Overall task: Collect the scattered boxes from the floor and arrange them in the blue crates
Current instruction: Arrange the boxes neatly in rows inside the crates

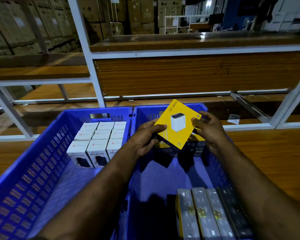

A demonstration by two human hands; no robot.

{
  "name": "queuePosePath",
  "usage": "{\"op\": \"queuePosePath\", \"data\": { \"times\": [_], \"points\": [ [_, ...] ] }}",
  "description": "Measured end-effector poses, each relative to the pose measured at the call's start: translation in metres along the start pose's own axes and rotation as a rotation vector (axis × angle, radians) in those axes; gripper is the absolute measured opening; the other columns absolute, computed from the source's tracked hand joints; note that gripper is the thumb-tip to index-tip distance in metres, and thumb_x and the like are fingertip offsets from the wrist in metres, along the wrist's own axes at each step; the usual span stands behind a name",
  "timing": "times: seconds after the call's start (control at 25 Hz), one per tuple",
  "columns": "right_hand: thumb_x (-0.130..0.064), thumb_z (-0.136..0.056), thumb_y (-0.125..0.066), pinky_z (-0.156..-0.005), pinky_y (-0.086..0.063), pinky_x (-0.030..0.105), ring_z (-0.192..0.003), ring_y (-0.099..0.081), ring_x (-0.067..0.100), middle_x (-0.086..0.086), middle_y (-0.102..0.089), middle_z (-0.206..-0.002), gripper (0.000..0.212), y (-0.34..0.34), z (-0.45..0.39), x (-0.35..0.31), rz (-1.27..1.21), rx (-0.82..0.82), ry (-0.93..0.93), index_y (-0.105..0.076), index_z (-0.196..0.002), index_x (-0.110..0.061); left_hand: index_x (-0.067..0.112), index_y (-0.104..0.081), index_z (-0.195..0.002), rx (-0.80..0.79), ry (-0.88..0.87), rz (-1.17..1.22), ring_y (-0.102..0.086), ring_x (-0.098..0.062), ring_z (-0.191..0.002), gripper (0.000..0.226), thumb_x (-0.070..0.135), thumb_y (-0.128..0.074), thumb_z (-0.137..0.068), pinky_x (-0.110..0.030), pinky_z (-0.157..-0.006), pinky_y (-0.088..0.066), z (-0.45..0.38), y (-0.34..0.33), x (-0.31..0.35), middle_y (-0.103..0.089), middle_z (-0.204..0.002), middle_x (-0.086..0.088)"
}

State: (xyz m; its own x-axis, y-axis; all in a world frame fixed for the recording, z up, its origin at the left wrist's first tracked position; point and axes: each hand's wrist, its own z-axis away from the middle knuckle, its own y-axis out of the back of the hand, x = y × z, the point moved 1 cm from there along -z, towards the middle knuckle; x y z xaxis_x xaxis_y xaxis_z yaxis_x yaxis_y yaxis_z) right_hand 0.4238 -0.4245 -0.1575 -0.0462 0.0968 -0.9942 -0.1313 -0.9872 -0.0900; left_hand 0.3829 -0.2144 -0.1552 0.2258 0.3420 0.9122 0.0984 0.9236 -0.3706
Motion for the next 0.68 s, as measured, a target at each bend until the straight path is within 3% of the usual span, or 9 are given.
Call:
{"op": "queuePosePath", "data": {
  "times": [0.12,0.24,0.36,0.48,0.56,0.68],
  "points": [
    [-0.003,-0.089,-0.067,-0.096,-0.053,0.047,-0.112,-0.063,0.03,0.012,-0.061,-0.13,0.052,-0.002,0.005,-0.006,-0.05,0.007,0.046,-0.049,-0.137,-0.008,0.011,-0.065,-0.118,-0.018,0.07,-0.113,-0.072,-0.021,-0.092,0.022,0.012,-0.06,-0.097,-0.033,-0.081,-0.061,0.004,-0.003,-0.004,-0.073,-0.11,-0.011],
    [-0.004,-0.089,-0.067,-0.087,-0.056,0.037,-0.105,-0.064,0.027,0.01,-0.061,-0.125,0.058,-0.004,0.008,-0.011,-0.1,0.038,0.089,-0.043,-0.142,-0.006,0.008,-0.061,-0.124,-0.038,0.128,-0.218,-0.07,-0.022,-0.099,0.028,0.018,-0.06,-0.098,-0.033,-0.083,-0.061,0.005,-0.009,-0.011,-0.071,-0.117,-0.012],
    [-0.015,-0.089,-0.07,-0.087,-0.056,0.04,-0.1,-0.067,0.026,0.013,-0.065,-0.123,0.055,-0.007,0.01,-0.007,-0.056,-0.073,-0.061,-0.044,-0.138,-0.01,0.006,-0.056,-0.126,-0.029,0.119,-0.148,-0.069,-0.023,-0.099,0.028,0.014,-0.056,-0.099,-0.031,-0.08,-0.062,0.003,-0.01,-0.012,-0.067,-0.12,-0.015],
    [-0.013,-0.092,-0.066,-0.067,-0.058,0.03,-0.08,-0.068,0.02,0.014,-0.07,-0.109,0.024,-0.014,0.019,-0.001,0.105,-0.258,-0.12,-0.062,-0.116,-0.011,0.0,-0.053,-0.13,0.009,0.116,0.001,-0.068,-0.026,-0.098,0.031,0.006,-0.054,-0.099,-0.033,-0.079,-0.062,0.001,-0.007,-0.008,-0.067,-0.117,-0.016],
    [-0.011,-0.093,-0.064,-0.058,-0.056,0.026,-0.076,-0.068,0.019,0.013,-0.071,-0.102,0.022,-0.016,0.02,0.0,0.091,-0.247,-0.098,-0.064,-0.115,-0.009,-0.003,-0.053,-0.13,0.013,0.146,0.089,-0.067,-0.028,-0.101,0.031,0.001,-0.052,-0.099,-0.035,-0.078,-0.062,0.001,-0.007,-0.007,-0.068,-0.114,-0.017],
    [-0.017,-0.094,-0.064,-0.067,-0.058,0.033,-0.081,-0.068,0.022,0.014,-0.071,-0.106,0.028,-0.014,0.013,0.001,0.063,-0.18,-0.123,-0.061,-0.12,-0.006,-0.003,-0.057,-0.119,0.017,0.151,0.184,-0.067,-0.029,-0.1,0.022,-0.003,-0.051,-0.098,-0.039,-0.08,-0.062,0.001,-0.005,-0.005,-0.069,-0.111,-0.018]
  ]
}}
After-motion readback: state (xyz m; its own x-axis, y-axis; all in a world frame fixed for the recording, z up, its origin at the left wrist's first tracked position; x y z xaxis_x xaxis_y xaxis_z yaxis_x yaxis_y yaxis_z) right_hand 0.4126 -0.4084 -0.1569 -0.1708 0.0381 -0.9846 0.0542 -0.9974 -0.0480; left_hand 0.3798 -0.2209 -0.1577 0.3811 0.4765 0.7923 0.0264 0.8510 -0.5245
